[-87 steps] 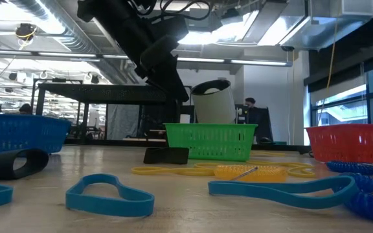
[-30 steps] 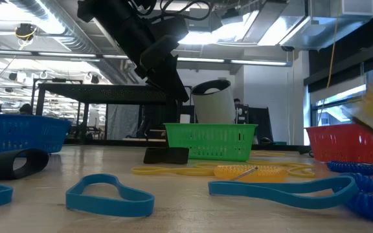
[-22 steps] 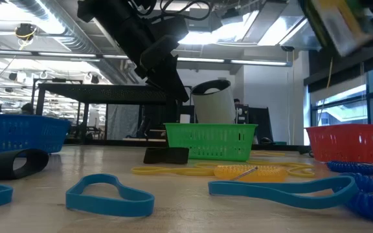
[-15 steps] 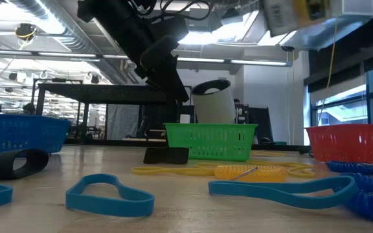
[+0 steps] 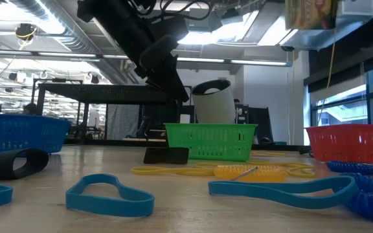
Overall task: Pick & Place Office Desk Supplies
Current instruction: Put the crayon box into the red bin
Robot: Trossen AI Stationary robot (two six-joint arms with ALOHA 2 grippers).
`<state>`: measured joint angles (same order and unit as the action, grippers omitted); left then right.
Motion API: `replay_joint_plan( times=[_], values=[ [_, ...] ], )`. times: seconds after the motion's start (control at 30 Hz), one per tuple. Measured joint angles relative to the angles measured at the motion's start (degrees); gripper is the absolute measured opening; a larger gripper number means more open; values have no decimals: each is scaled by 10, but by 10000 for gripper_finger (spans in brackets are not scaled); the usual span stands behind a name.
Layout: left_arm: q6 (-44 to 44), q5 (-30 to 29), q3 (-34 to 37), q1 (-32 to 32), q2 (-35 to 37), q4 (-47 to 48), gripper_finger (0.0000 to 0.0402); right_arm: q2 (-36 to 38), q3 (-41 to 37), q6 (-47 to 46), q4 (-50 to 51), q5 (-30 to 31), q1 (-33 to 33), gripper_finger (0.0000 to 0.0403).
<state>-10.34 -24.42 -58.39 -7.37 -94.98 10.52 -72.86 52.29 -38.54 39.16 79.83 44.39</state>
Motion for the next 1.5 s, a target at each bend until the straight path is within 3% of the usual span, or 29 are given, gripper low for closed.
replay_joint_plan(
  times=[0.57, 0.8, 1.07, 1.5],
  values=[
    [28, 1, 0, 0, 0, 0, 141, 0, 0, -93, 40, -328, -14, 9],
    [56, 1, 0, 0, 0, 0, 141, 0, 28, -262, 206, -380, -14, 9],
    [56, 1, 0, 0, 0, 0, 141, 0, 37, -388, 391, -480, -10, 9],
    [56, 1, 0, 0, 0, 0, 141, 0, 38, -404, 423, -440, -11, 9]
  ],
)
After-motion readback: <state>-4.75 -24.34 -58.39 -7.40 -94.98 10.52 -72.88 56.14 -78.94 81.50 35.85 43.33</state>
